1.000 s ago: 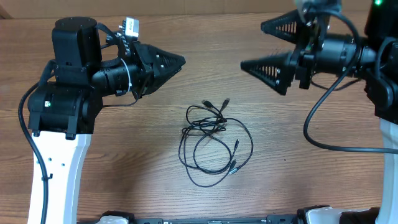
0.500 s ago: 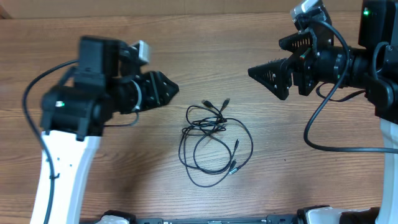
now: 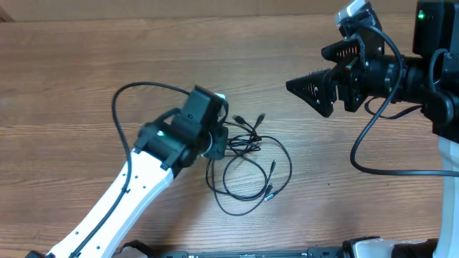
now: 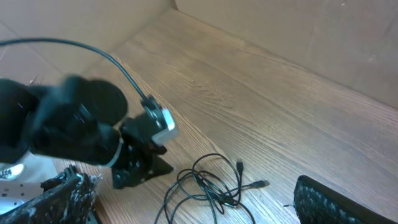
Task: Untangle cables
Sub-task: 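Lower the left gripper onto the cable pile and grasp it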
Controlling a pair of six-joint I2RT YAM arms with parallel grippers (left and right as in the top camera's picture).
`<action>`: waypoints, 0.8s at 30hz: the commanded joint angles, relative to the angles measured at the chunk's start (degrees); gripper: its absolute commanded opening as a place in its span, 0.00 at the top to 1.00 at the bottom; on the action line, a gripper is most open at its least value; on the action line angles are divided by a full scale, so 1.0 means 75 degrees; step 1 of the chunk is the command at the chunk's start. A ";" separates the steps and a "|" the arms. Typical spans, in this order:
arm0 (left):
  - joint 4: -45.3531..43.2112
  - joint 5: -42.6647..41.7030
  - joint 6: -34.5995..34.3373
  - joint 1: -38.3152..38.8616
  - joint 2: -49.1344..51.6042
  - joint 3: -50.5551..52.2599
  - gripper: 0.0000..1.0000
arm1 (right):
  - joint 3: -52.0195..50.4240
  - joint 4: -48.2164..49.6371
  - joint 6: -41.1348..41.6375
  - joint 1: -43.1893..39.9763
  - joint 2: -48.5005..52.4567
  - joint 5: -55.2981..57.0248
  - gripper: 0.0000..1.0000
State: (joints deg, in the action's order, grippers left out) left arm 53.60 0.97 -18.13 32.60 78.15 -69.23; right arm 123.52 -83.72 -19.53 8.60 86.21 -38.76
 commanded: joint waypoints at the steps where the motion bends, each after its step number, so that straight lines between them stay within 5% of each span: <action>1: -0.0399 0.0548 0.0711 0.0195 0.0125 0.0507 0.56 | 0.0038 -0.0015 0.0003 -0.0029 -0.0029 -0.0064 0.00; 9: -0.1335 0.0516 0.1408 0.0274 0.0720 0.1317 0.59 | 0.0038 -0.0125 0.0000 -0.0029 -0.0029 -0.0064 0.00; 18: -0.2264 -0.0793 0.2483 0.0280 0.1970 0.1326 0.39 | 0.0038 -0.0242 -0.0003 -0.0029 -0.0029 -0.0035 0.00; 20: -0.2346 -0.0790 0.2669 0.0280 0.2168 0.1326 0.49 | 0.0038 -0.0242 -0.0003 -0.0029 -0.0029 -0.0035 0.00; 21: -0.2390 -0.0787 0.2789 0.0280 0.2259 0.1326 0.66 | 0.0038 -0.0239 -0.0003 -0.0029 -0.0029 -0.0035 0.00; 24: -0.2500 -0.0793 0.2850 0.0297 0.2468 0.1326 0.75 | 0.0038 -0.0239 -0.0003 -0.0029 -0.0029 -0.0035 0.00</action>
State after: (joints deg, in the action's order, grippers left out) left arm 35.48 -3.03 0.27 34.17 95.18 -59.53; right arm 123.52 -85.56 -19.53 8.60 86.21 -38.74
